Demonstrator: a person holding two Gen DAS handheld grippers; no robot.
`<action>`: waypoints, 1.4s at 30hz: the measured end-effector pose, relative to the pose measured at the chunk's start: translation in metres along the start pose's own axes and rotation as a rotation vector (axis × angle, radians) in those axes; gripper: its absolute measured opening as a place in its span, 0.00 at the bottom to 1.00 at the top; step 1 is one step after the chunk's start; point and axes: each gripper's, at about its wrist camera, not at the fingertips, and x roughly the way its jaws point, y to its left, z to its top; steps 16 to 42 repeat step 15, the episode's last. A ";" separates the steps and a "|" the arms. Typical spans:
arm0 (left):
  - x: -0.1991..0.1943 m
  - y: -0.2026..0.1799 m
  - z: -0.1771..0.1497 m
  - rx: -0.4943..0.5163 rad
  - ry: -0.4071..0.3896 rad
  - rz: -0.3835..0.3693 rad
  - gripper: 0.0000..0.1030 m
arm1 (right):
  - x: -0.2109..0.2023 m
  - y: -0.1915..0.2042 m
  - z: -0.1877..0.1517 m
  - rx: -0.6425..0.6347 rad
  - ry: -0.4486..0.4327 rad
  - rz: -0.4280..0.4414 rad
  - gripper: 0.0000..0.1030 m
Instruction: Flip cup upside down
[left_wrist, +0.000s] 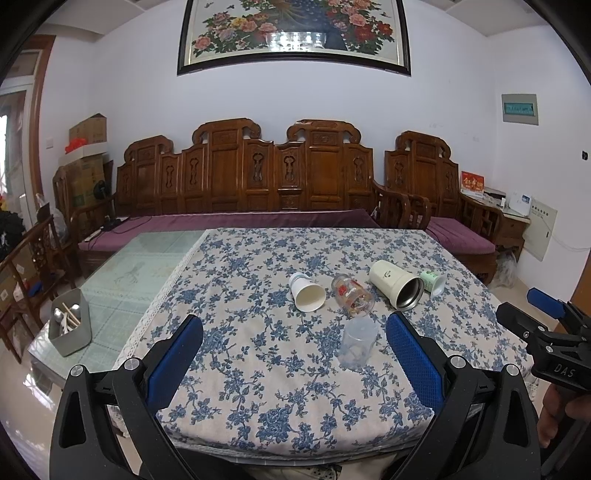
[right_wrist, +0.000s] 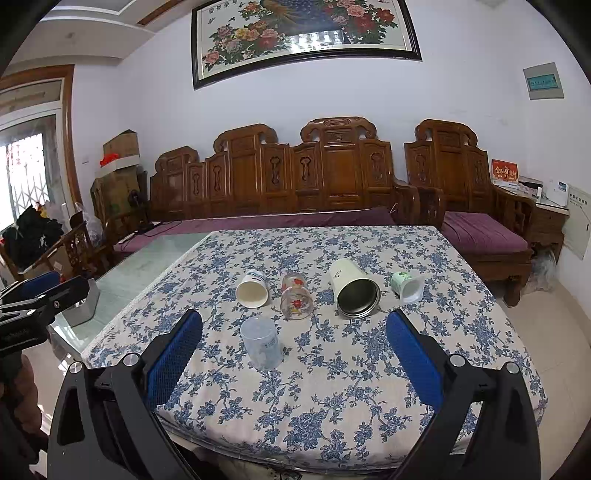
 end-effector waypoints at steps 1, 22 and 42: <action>0.000 0.000 0.000 0.000 0.000 -0.001 0.93 | 0.000 0.000 0.000 0.000 0.000 0.000 0.97; -0.002 0.000 0.001 -0.001 -0.001 -0.002 0.93 | 0.000 -0.001 0.000 0.001 0.001 0.000 0.97; -0.002 0.000 0.001 -0.001 -0.001 -0.002 0.93 | 0.000 -0.001 0.000 0.001 0.001 0.000 0.97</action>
